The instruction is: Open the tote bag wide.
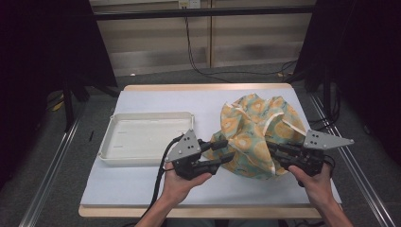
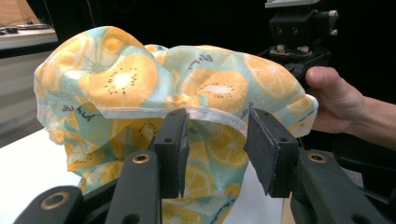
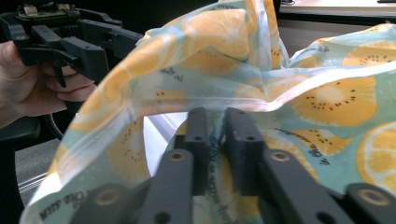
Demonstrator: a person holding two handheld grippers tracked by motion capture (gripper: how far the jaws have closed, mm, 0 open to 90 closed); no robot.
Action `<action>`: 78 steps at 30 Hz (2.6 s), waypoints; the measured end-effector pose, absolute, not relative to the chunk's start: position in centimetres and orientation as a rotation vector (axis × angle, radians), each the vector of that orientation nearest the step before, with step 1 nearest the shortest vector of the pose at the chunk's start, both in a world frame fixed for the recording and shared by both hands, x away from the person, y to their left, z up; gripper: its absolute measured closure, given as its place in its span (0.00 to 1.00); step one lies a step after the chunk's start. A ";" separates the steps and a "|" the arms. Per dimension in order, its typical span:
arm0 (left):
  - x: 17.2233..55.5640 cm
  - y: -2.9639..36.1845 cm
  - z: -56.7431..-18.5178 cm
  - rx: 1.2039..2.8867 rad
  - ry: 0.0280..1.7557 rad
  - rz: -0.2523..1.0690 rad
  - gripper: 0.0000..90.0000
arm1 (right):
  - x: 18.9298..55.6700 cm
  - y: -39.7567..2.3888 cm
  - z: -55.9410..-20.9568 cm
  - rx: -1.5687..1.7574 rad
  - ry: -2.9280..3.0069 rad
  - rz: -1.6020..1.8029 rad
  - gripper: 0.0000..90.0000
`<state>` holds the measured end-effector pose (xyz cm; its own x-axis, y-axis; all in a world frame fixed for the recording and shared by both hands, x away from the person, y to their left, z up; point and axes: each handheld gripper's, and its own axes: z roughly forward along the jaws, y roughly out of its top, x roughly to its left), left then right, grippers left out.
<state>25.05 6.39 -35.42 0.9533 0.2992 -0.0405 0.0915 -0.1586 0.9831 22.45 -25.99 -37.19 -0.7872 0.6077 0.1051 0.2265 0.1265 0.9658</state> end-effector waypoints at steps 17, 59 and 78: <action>25.8 5.9 -34.6 1.745 0.334 0.175 0.49 | 22.2 -24.9 -37.4 0.746 2.165 1.703 0.99; 27.2 10.5 -41.5 1.879 0.450 0.064 0.97 | 24.5 -28.1 -36.0 0.928 2.050 1.654 0.41; 26.8 10.8 -37.3 1.783 0.381 0.139 0.80 | 25.7 -26.2 -35.6 0.949 2.073 1.652 0.34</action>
